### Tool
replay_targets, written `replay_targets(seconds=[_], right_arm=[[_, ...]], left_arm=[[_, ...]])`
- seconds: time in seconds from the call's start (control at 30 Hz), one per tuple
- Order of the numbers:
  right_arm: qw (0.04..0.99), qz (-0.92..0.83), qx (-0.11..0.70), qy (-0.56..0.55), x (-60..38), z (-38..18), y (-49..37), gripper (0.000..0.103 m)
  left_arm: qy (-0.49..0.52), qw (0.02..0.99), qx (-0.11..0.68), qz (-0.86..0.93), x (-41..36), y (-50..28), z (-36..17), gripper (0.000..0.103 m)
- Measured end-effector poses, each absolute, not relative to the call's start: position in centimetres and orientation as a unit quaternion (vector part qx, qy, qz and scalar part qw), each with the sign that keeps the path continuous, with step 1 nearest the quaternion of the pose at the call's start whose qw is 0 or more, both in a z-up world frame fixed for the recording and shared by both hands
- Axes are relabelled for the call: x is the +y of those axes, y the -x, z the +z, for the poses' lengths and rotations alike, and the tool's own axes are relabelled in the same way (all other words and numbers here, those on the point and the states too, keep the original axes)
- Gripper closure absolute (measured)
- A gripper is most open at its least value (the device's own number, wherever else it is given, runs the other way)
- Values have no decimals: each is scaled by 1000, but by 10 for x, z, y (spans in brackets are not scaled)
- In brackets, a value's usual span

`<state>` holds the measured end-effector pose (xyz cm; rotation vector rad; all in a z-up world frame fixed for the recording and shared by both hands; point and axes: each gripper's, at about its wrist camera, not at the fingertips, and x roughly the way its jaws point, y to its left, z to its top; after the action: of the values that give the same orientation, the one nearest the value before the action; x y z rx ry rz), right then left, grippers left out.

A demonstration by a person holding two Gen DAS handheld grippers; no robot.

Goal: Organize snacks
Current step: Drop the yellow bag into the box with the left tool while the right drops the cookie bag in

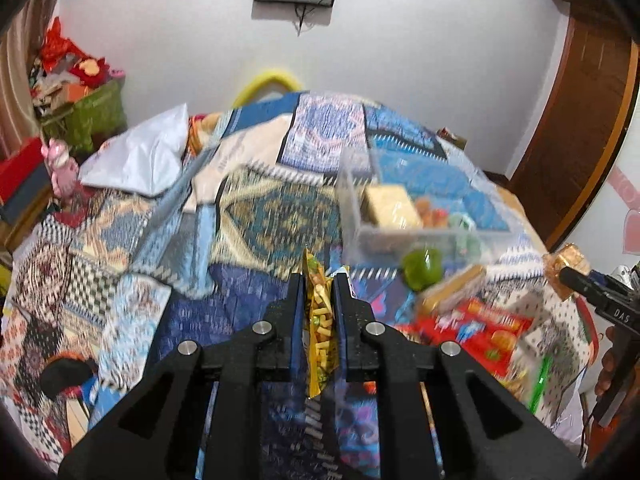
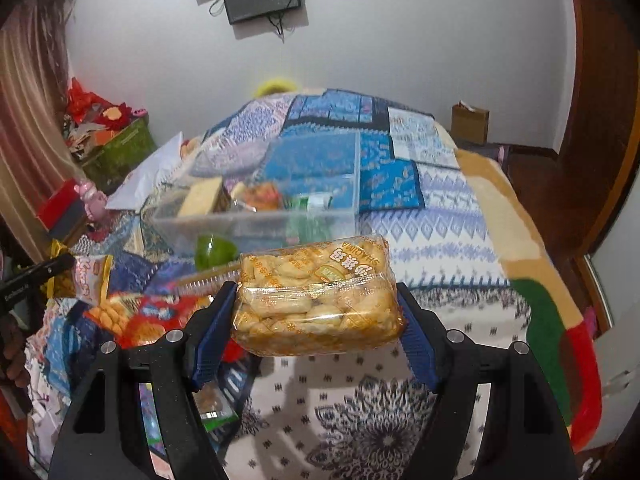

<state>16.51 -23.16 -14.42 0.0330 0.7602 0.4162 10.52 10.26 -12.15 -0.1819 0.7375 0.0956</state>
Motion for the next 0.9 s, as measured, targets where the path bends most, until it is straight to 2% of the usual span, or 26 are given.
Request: replay_targets(seconds=[0.43,0.9], right_arm=[[916,216,338,-25,-211,-126,-205,30],[902,232,364,-16,-182,-149,-261,30]], left_arm=[[66,944,323,8,69,-171,-91,90],[49,930,361,-41,14,-262,-124,90]])
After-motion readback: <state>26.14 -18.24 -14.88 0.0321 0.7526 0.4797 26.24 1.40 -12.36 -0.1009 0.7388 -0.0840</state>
